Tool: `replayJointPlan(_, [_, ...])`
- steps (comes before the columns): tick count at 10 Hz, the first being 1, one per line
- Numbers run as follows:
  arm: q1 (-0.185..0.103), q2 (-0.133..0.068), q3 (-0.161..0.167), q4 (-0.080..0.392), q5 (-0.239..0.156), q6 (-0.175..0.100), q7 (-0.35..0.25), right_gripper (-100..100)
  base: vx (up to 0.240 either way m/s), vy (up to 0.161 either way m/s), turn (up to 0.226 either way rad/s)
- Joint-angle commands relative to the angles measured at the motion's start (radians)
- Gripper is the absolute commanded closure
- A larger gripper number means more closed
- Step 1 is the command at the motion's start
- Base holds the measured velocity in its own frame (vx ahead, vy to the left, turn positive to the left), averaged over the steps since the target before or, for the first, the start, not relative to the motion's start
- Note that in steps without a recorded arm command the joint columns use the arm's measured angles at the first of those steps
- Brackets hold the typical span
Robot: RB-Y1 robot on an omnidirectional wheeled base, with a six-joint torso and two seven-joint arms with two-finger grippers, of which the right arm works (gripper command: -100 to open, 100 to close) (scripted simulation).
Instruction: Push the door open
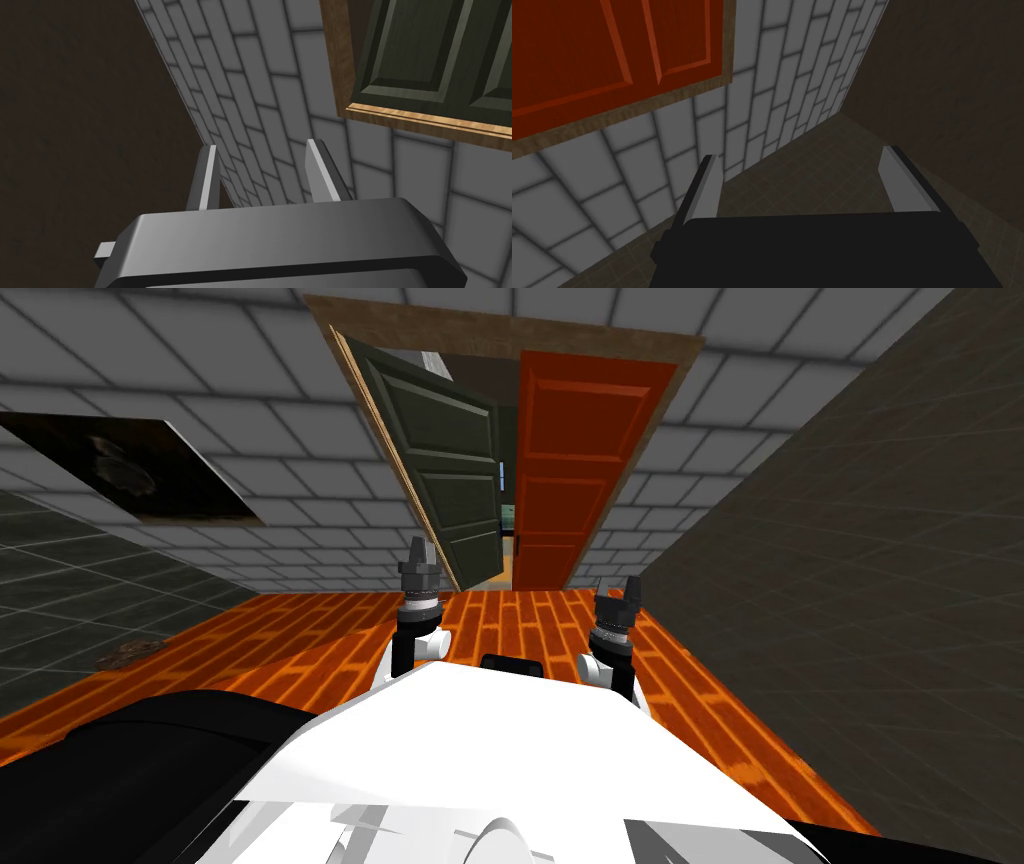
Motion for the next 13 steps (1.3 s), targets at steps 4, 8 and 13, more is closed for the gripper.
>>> replayJointPlan(4, [-0.018, -0.017, 0.018, 0.099, -0.07, -0.028, -0.093, -100, 0.144, 0.007, 0.142])
replayJointPlan(8, [-0.032, -0.027, 0.03, 0.177, -0.127, -0.049, -0.166, -100, 0.138, -0.005, 0.138])
replayJointPlan(13, [-0.05, -0.036, 0.045, 0.277, -0.2, -0.077, -0.26, -100, 0.12, -0.003, 0.132])
